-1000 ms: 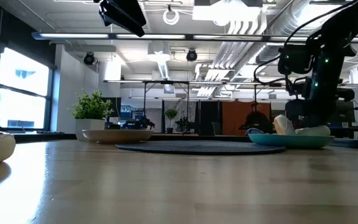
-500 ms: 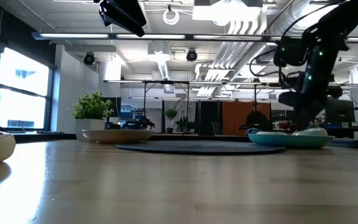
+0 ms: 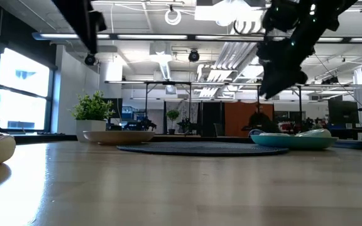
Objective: Pick & Place donuts
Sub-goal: Put the large pink donut on the green plate
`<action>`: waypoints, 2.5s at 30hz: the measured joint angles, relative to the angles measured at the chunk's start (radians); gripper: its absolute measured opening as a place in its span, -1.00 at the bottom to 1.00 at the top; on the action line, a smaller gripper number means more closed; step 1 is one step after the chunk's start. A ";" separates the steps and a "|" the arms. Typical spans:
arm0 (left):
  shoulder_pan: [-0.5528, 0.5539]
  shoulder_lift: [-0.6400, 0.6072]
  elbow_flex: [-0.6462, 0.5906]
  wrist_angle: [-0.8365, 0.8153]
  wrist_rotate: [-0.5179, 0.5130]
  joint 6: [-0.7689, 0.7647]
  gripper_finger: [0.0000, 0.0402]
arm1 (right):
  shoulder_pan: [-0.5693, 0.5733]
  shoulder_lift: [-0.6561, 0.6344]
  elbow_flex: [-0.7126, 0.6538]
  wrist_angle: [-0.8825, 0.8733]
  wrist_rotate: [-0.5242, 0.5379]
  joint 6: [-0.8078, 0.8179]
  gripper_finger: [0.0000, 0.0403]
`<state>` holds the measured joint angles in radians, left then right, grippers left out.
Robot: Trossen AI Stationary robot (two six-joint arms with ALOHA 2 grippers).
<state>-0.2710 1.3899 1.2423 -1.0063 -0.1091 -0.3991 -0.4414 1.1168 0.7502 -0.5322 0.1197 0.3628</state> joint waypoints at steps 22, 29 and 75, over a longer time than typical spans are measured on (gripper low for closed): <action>-0.175 0.000 -0.437 0.215 0.171 -0.586 -0.11 | 0.426 0.000 0.000 0.219 -0.109 -0.301 -0.19; -0.175 0.000 -0.452 0.306 0.214 -0.575 -0.11 | 0.523 0.000 0.000 0.286 -0.286 -0.541 -0.22; 0.233 0.178 -0.158 0.885 0.410 -0.231 -0.99 | 0.710 0.026 0.000 0.378 -0.264 -1.246 -0.62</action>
<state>-0.0379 1.5681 1.0844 -0.1217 0.3010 -0.6297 0.2685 1.1423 0.7502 -0.1542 -0.1445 -0.8832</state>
